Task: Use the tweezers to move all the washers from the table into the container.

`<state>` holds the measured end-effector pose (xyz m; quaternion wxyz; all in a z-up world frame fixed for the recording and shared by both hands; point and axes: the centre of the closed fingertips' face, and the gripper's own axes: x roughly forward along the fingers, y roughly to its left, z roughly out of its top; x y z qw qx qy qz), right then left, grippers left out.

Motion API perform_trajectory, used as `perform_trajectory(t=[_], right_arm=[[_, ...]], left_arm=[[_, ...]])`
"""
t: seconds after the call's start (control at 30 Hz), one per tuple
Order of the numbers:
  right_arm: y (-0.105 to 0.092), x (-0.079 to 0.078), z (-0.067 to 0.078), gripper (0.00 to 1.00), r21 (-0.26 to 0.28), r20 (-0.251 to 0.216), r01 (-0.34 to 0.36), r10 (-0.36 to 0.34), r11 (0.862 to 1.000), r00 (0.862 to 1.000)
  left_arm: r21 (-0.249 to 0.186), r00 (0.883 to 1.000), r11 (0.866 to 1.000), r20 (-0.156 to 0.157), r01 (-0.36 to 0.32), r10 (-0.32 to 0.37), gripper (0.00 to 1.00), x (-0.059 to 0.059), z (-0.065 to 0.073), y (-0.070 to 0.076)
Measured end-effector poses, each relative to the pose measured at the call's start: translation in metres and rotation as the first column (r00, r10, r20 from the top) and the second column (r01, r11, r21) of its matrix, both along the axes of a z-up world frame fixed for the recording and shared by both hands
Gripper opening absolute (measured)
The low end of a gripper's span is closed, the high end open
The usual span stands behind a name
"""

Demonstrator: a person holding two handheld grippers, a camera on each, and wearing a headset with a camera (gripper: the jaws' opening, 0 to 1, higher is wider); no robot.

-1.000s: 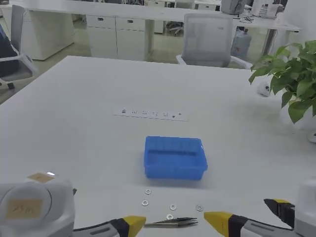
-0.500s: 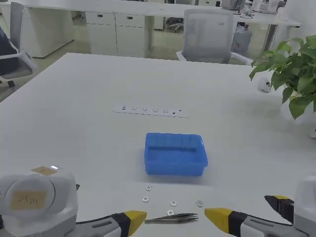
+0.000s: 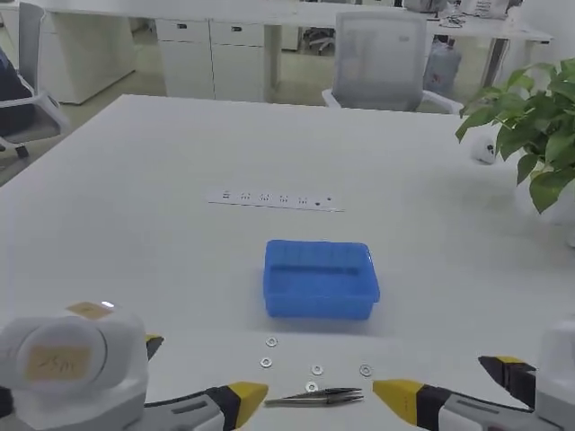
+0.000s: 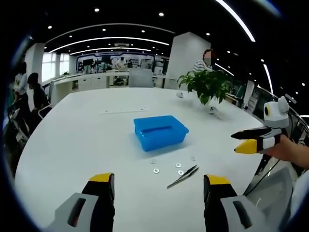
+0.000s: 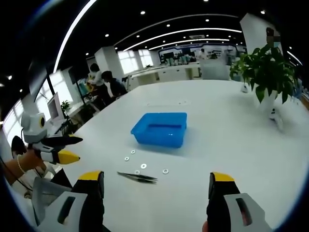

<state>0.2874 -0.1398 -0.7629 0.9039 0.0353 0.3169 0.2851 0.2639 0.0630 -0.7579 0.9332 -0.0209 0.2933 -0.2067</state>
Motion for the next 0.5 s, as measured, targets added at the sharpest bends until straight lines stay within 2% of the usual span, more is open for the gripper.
perform_trajectory(t=[0.1, 0.17, 0.27, 0.33, 0.4, 0.43, 0.47, 0.5], right_arm=[[0.0, 0.0, -0.001, 0.87, 0.003, -0.002, 0.0, 0.0, 1.0, 1.0], [0.0, 0.0, 0.0, 0.87, 0.008, 0.0, 0.005, -0.005, 1.0, 1.0], [-0.001, 0.0, -0.001, 0.86, 0.014, -0.005, 0.009, -0.009, 1.0, 1.0], [0.0, -0.001, -0.003, 0.86, 0.016, -0.009, 0.007, -0.007, 1.0, 1.0], [0.001, -0.003, -0.006, 0.86, 0.014, -0.014, 0.002, -0.001, 1.0, 1.0], [0.001, -0.003, -0.007, 0.85, 0.011, -0.016, -0.001, 0.001, 1.0, 1.0], [0.001, -0.004, -0.008, 0.85, 0.009, -0.017, -0.004, 0.004, 1.0, 1.0], [0.002, -0.005, -0.01, 0.85, 0.008, -0.02, -0.008, 0.008, 1.0, 1.0]], left_arm=[[0.011, 0.999, 0.999, -0.037, 0.038, -0.037, 0.67, 0.0, -0.009, -0.004], [0.014, 0.996, 0.998, -0.054, 0.066, -0.065, 0.57, -0.001, -0.013, -0.008], [0.034, 0.991, 0.991, -0.037, 0.127, -0.125, 0.42, 0.003, -0.016, -0.014], [0.058, 0.979, 0.978, -0.055, 0.199, -0.196, 0.37, 0.002, -0.023, -0.022], [0.1, 0.96, 0.955, -0.056, 0.28, -0.275, 0.31, 0.004, -0.03, -0.029], [0.103, 0.943, 0.938, -0.054, 0.331, -0.327, 0.25, 0.003, -0.033, -0.035], [0.104, 0.937, 0.931, -0.053, 0.35, -0.347, 0.21, 0.004, -0.035, -0.038], [0.108, 0.935, 0.929, -0.061, 0.355, -0.35, 0.18, 0.005, -0.038, -0.039]])
